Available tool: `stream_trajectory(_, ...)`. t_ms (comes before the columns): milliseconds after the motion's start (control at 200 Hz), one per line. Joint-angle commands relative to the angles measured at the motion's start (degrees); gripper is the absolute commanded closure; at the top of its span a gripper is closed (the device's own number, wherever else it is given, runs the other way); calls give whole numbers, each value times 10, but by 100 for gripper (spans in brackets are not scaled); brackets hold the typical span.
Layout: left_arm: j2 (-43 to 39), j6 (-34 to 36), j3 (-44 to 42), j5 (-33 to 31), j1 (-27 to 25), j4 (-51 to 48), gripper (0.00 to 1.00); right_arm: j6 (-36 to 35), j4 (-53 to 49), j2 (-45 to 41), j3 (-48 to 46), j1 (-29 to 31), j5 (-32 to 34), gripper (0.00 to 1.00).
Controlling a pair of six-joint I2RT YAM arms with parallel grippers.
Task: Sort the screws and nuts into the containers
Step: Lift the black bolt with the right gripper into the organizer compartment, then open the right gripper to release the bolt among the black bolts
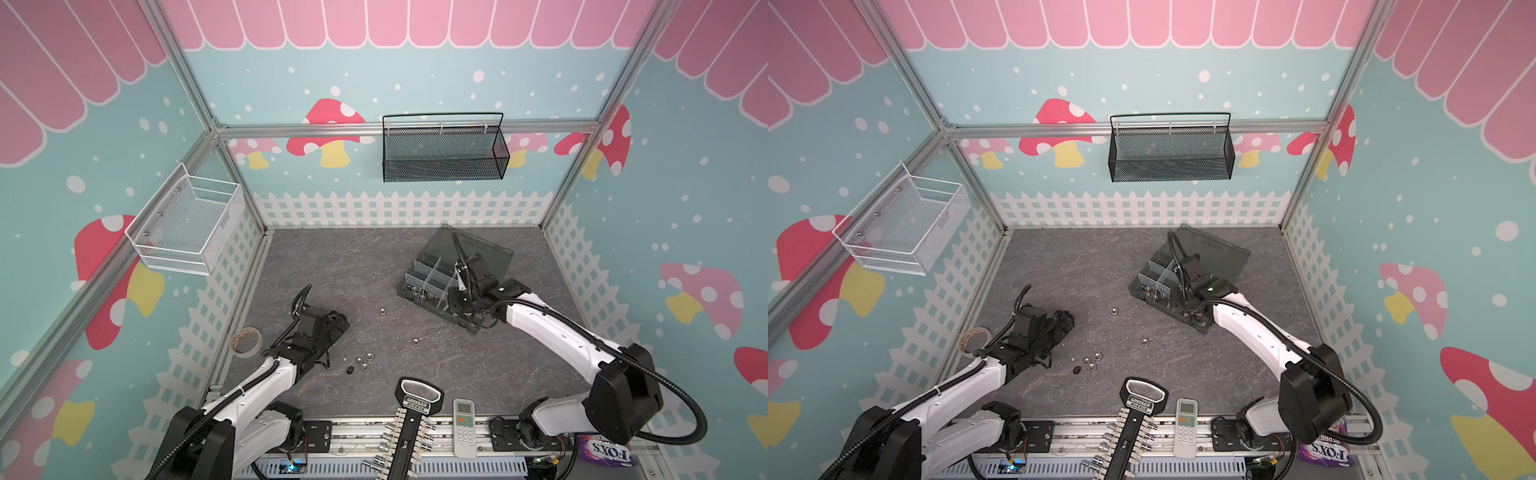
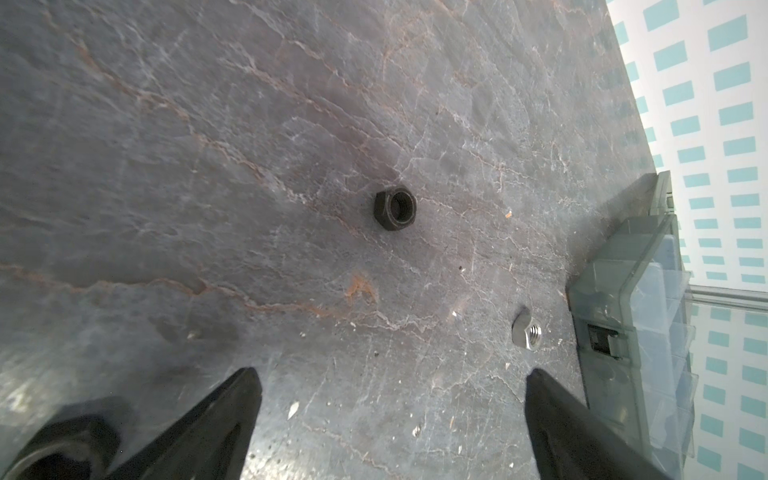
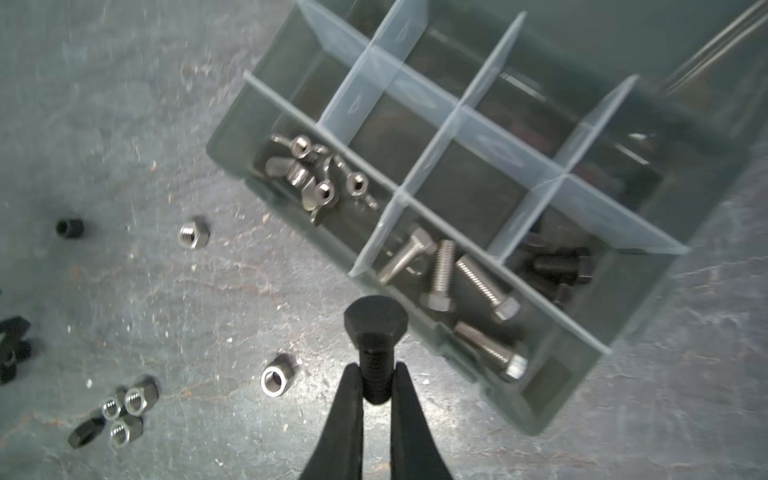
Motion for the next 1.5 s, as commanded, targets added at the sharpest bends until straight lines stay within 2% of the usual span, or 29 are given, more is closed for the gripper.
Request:
stream_trajectory(0, 5, -11, 9, 2, 4, 7, 0, -3, -5, -23, -12, -40, -10, 100)
stream_trajectory(155, 1, -12, 9, 4, 4, 6, 0, -27, -2, -17, -17, -97, -36, 100)
stream_trajectory(425, -22, -12, 9, -4, 4, -12, 0, -75, 7, 35, -12, -159, -80, 100)
stream_trajectory(955, -41, -18, 3, -13, 5, -30, 0, -123, 29, 132, 2, -214, -107, 100)
stream_trajectory(1191, -42, -18, 4, -16, 6, -34, 0, -130, 37, 160, 8, -221, -112, 90)
stream_trajectory(1496, -53, -18, 7, -25, 14, -56, 0, -129, 38, 157, 3, -222, -109, 64)
